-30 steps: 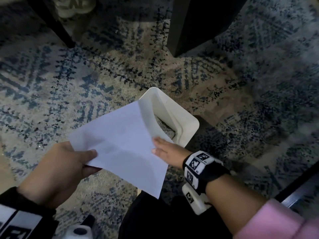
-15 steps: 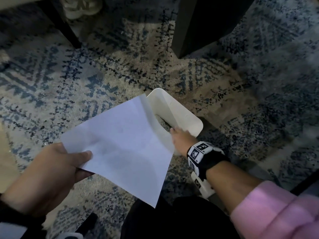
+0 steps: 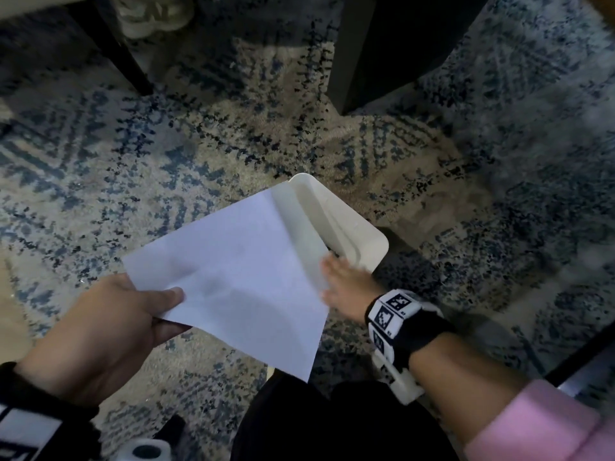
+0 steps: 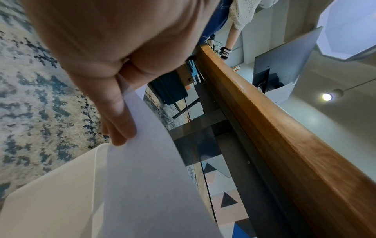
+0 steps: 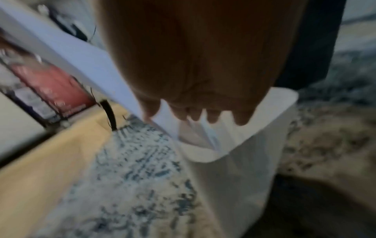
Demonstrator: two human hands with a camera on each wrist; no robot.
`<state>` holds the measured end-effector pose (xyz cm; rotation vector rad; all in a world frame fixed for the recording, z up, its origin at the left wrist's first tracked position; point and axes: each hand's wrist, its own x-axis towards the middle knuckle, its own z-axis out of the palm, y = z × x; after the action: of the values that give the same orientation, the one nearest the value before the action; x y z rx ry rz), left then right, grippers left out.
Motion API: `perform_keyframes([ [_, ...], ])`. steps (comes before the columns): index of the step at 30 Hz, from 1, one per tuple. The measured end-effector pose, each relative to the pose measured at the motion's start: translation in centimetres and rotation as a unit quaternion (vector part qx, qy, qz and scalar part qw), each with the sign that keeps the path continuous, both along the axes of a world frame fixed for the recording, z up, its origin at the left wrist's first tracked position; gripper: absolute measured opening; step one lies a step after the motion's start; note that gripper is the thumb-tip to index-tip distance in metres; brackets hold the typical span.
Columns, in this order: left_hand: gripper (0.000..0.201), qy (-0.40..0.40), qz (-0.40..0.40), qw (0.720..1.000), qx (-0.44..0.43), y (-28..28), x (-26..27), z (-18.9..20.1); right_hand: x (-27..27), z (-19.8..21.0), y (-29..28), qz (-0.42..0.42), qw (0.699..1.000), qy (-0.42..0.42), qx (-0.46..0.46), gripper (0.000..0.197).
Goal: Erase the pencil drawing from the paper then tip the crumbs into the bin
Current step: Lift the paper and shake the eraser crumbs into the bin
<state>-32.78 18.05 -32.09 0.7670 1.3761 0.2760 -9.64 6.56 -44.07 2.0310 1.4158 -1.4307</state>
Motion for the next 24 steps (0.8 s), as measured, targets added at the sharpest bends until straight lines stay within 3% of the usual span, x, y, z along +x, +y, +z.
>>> perform_keyframes([
  [1,0.030,0.001,-0.001,1.000,0.004,0.1,-0.2,0.0,0.8,-0.3,0.3,-0.010,0.998,-0.058,-0.014,0.062],
  [3,0.030,0.010,-0.006,1.000,0.010,0.1,-0.2,-0.2,1.2,0.3,1.4,-0.049,0.995,-0.085,0.019,0.063],
  [7,0.032,0.023,-0.020,1.000,0.007,-0.3,0.5,-0.4,-2.8,4.1,3.8,-0.070,0.976,0.097,0.182,0.064],
  [10,0.028,0.003,-0.040,0.999,0.000,-0.3,0.7,-0.5,-5.8,4.6,4.9,-0.001,0.958,0.211,0.196,0.067],
  [12,0.028,-0.005,-0.046,0.999,-0.002,-0.3,0.4,-0.5,-4.5,2.6,5.0,-0.033,0.966,0.194,0.169,0.068],
  [16,0.029,-0.004,-0.042,0.999,0.008,-0.2,-0.9,-0.7,0.3,-0.9,3.6,-0.168,0.985,0.028,0.042,0.070],
  [20,0.032,-0.006,-0.043,0.999,-0.008,-0.4,-0.2,-1.2,-1.1,0.6,4.1,-0.149,0.967,0.100,0.181,0.068],
  [22,0.030,-0.011,-0.055,0.998,-0.009,-0.2,0.0,-1.3,-2.0,0.8,4.2,-0.136,0.963,0.132,0.192,0.065],
  [24,0.025,-0.006,-0.071,0.997,0.018,0.0,0.1,-0.9,-1.3,0.4,3.8,-0.109,0.977,0.096,0.159,0.060],
])
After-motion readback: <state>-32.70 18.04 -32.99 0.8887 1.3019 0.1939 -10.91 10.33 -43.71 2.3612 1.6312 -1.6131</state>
